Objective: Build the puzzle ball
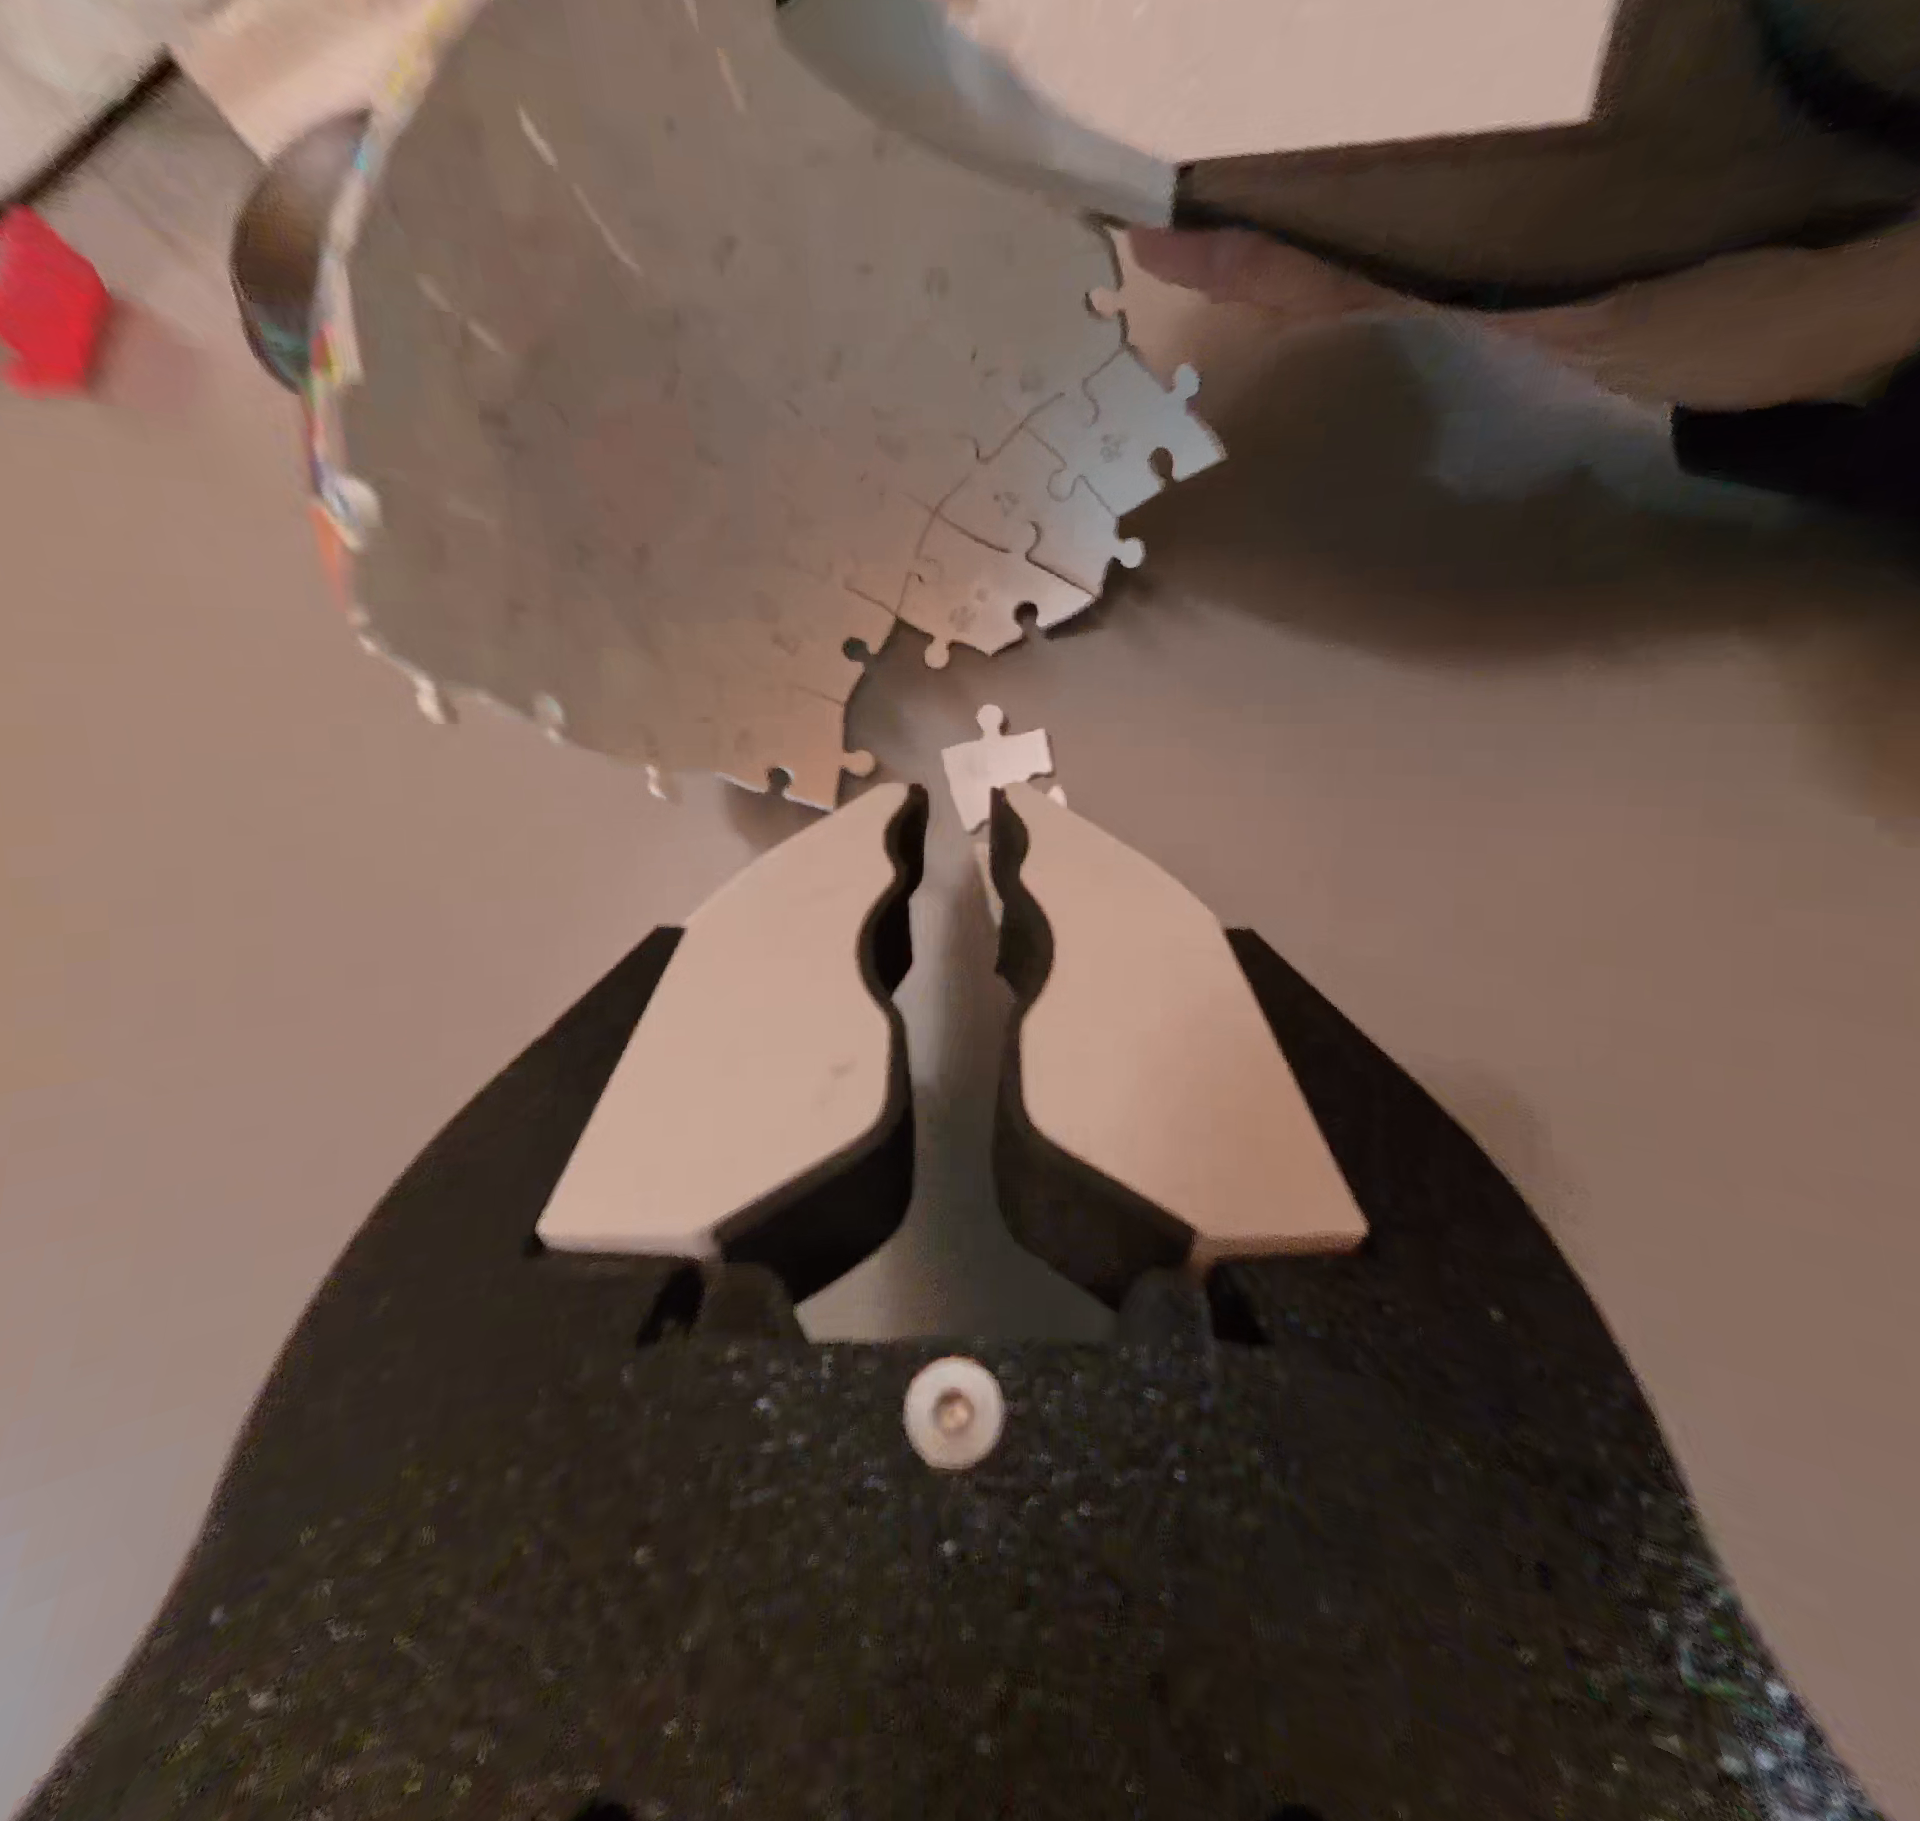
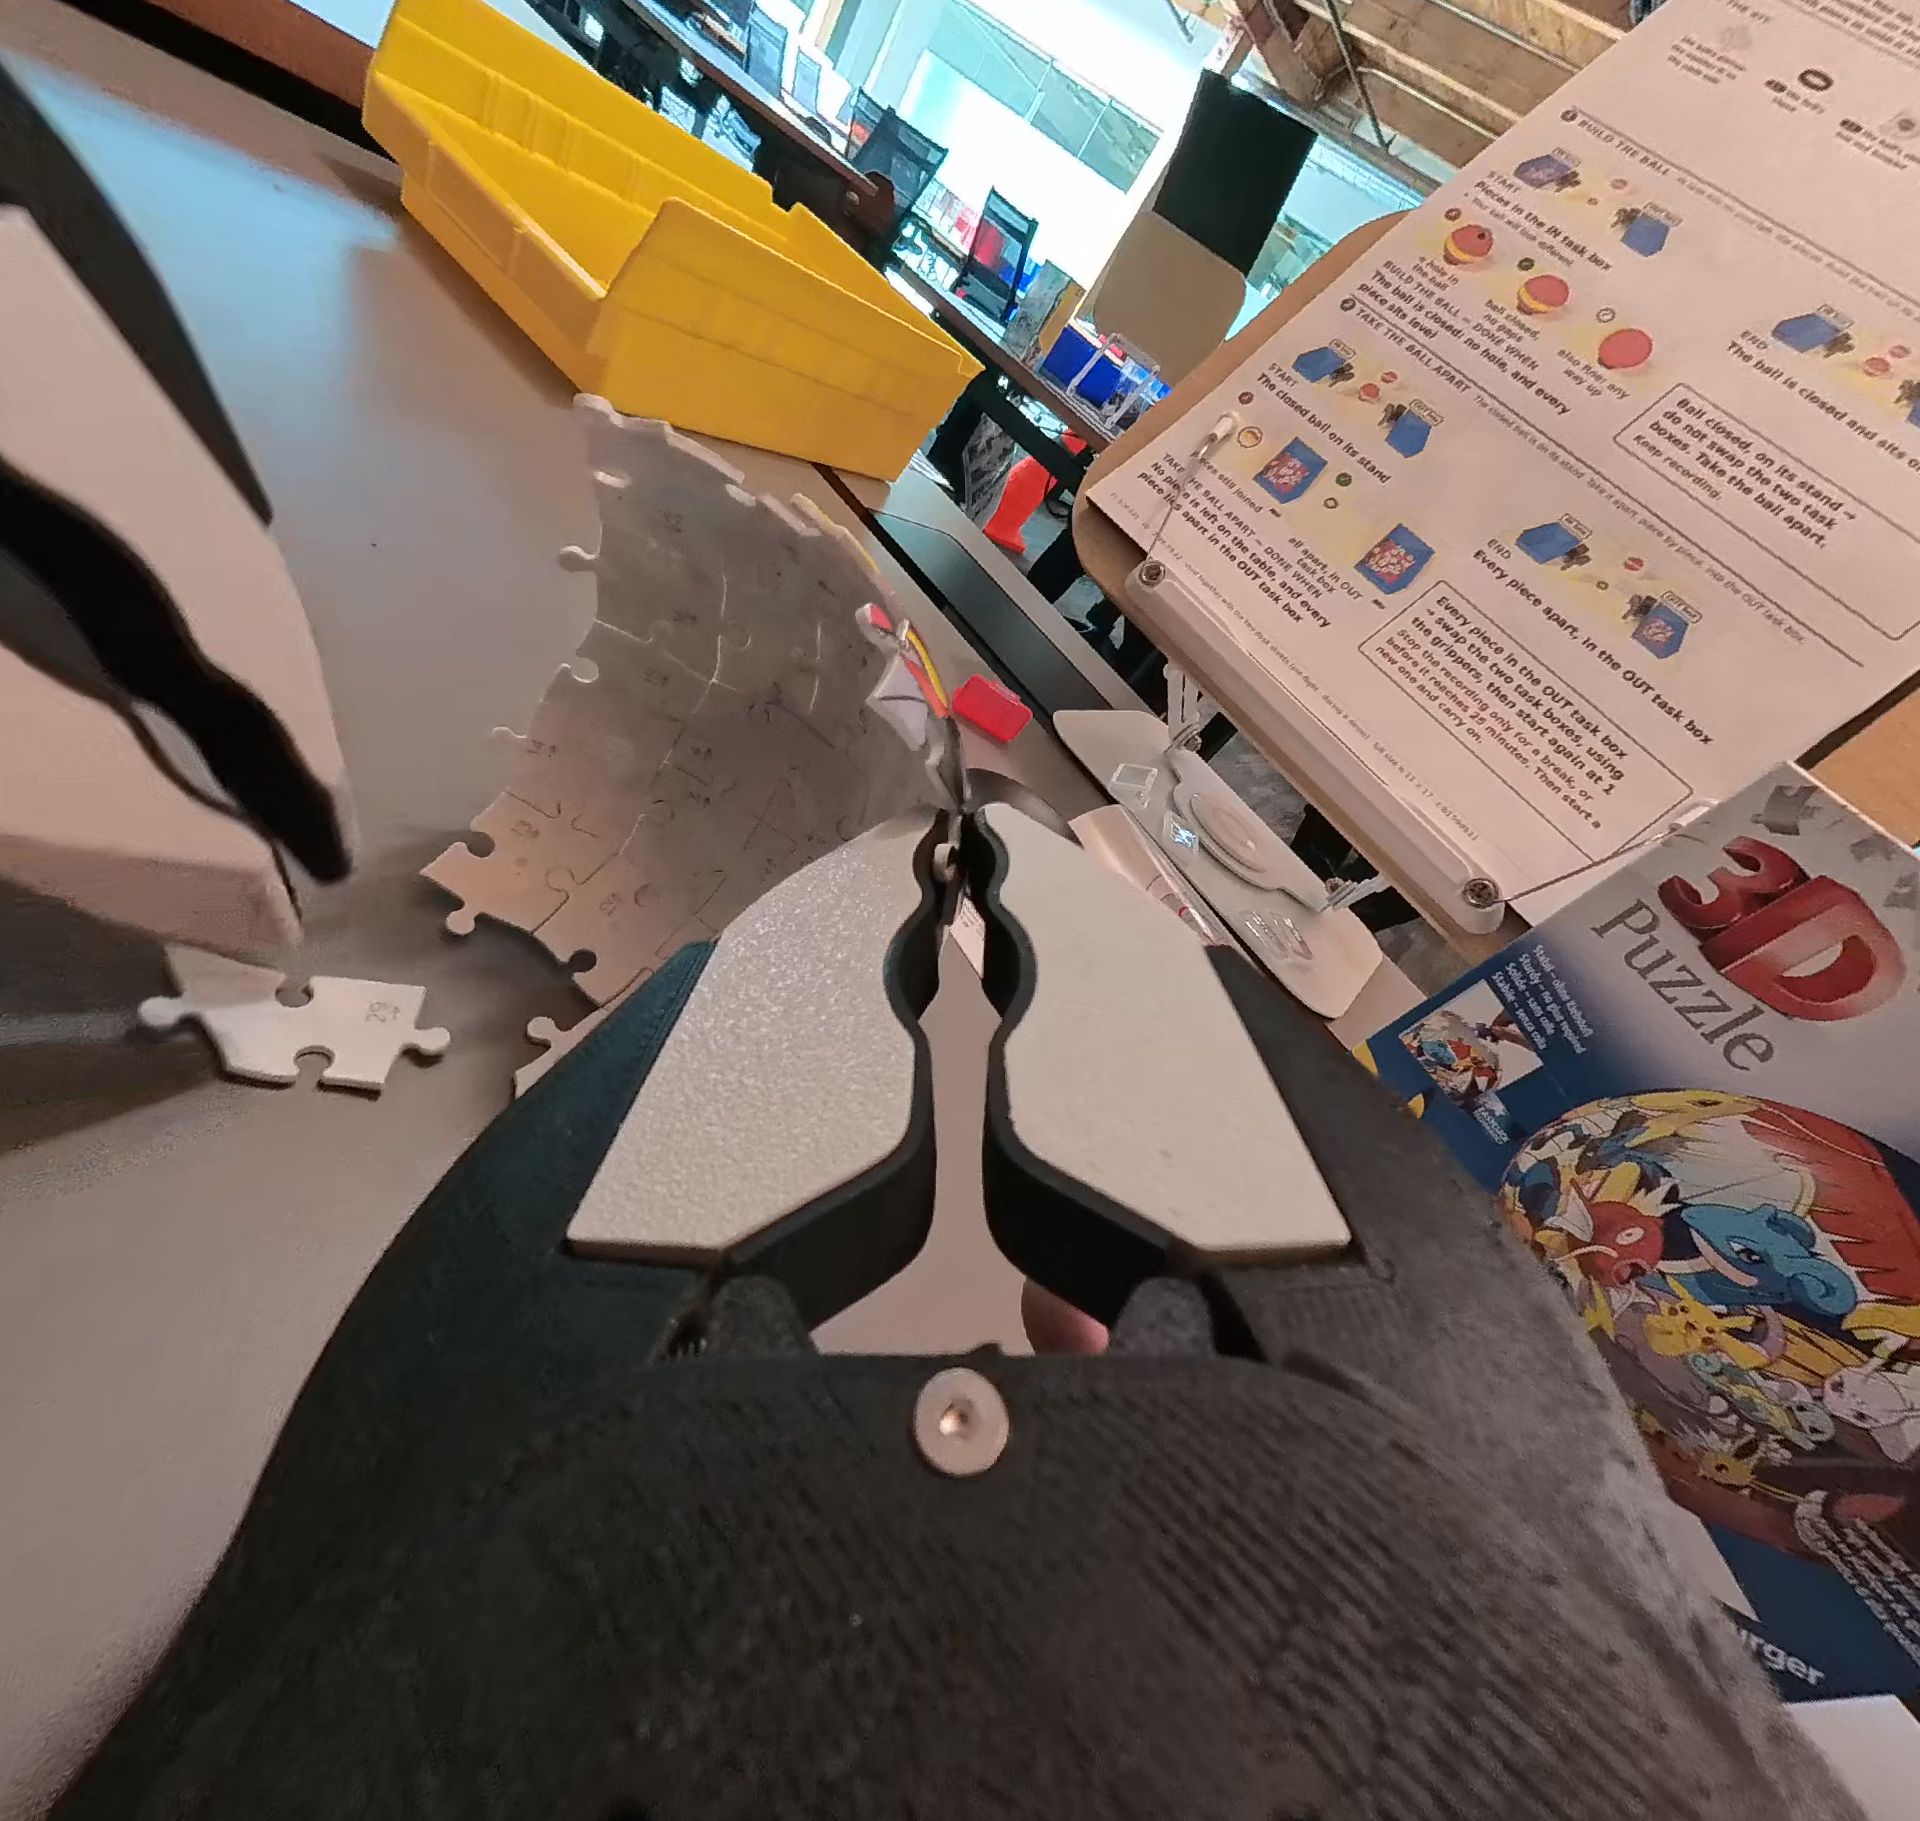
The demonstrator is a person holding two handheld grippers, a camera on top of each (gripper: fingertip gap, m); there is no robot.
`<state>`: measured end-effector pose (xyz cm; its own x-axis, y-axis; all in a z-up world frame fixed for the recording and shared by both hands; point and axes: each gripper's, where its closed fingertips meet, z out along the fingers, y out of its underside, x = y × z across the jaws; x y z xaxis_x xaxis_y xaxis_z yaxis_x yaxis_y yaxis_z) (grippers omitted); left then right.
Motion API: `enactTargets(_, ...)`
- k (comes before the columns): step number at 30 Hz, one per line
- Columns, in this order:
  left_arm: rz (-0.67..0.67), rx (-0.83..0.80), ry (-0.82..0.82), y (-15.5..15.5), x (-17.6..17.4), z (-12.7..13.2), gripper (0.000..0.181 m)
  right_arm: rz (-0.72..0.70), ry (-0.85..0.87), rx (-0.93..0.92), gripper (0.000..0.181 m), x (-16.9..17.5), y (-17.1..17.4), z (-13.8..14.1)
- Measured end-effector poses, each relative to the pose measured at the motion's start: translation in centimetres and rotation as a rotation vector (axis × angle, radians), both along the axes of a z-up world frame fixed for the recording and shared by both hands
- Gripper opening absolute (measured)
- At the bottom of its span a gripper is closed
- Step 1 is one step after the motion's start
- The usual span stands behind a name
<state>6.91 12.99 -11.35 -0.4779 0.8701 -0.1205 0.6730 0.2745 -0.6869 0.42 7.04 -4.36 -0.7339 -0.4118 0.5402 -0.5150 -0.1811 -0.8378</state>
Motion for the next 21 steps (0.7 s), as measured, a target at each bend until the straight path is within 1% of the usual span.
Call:
enactTargets(2,-0.118,-0.046,-0.072,0.2,0.3,0.0,0.017,0.003,0.0,-0.007,0.003,0.1,0.0,0.0)
enactTargets(5,-0.326,-0.106,-0.213,1.1,0.6,-1.0,0.029,0.004,-0.003,-0.009,0.003,0.2,0.0,-0.1)
enactTargets(7,-0.409,-0.141,-0.292,1.2,0.6,-1.7,0.041,0.004,-0.01,-0.013,0.003,0.1,0.0,-0.1)
enactTargets(8,-0.444,-0.138,-0.311,1.3,0.5,-2.0,0.044,0.004,-0.011,-0.015,0.003,0.1,-0.1,-0.1)
enactTargets(9,-0.47,-0.133,-0.308,1.3,0.3,-2.1,0.043,0.006,-0.011,-0.019,0.003,0.2,-0.1,-0.1)
enactTargets(11,-0.528,-0.115,-0.304,1.4,0.0,-2.0,0.048,0.006,-0.006,-0.023,0.003,0.3,-0.2,-0.1)
enactTargets(13,-0.583,-0.104,-0.34,1.4,0.1,-2.0,0.059,0.012,-0.009,-0.027,0.003,0.4,-0.2,-0.1)
enactTargets(16,-0.671,-0.117,-0.396,1.0,0.1,-2.0,0.064,0.019,-0.006,-0.035,0.003,0.6,-0.2,-0.1)
enactTargets(21,-0.754,-0.076,-0.461,0.8,-0.5,-2.2,0.061,0.024,-0.02,-0.043,0.003,0.6,-0.4,-0.1)
